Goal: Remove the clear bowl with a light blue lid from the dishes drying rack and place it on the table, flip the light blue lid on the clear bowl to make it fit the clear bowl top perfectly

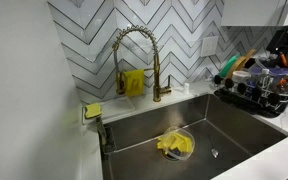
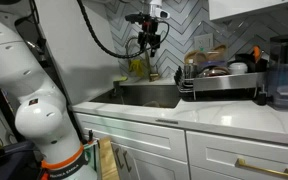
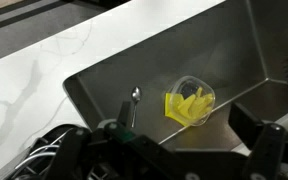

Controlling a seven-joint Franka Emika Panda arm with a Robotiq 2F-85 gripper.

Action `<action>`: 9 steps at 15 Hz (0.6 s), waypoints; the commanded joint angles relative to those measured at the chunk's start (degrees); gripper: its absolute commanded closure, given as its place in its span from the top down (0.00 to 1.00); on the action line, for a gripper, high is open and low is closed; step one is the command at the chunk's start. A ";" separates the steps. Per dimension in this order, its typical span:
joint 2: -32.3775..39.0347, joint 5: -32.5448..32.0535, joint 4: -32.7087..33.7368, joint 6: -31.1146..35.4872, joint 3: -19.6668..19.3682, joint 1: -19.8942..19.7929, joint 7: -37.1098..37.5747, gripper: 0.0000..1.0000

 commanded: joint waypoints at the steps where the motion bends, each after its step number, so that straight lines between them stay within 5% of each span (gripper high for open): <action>1: 0.07 0.20 0.21 -0.22 1.11 -1.28 -0.18 1.00; 4: 1.28 -1.77 0.77 0.94 1.32 -1.63 0.75 1.00; 9: 5.37 -12.62 2.18 16.20 3.00 -1.63 -5.05 1.00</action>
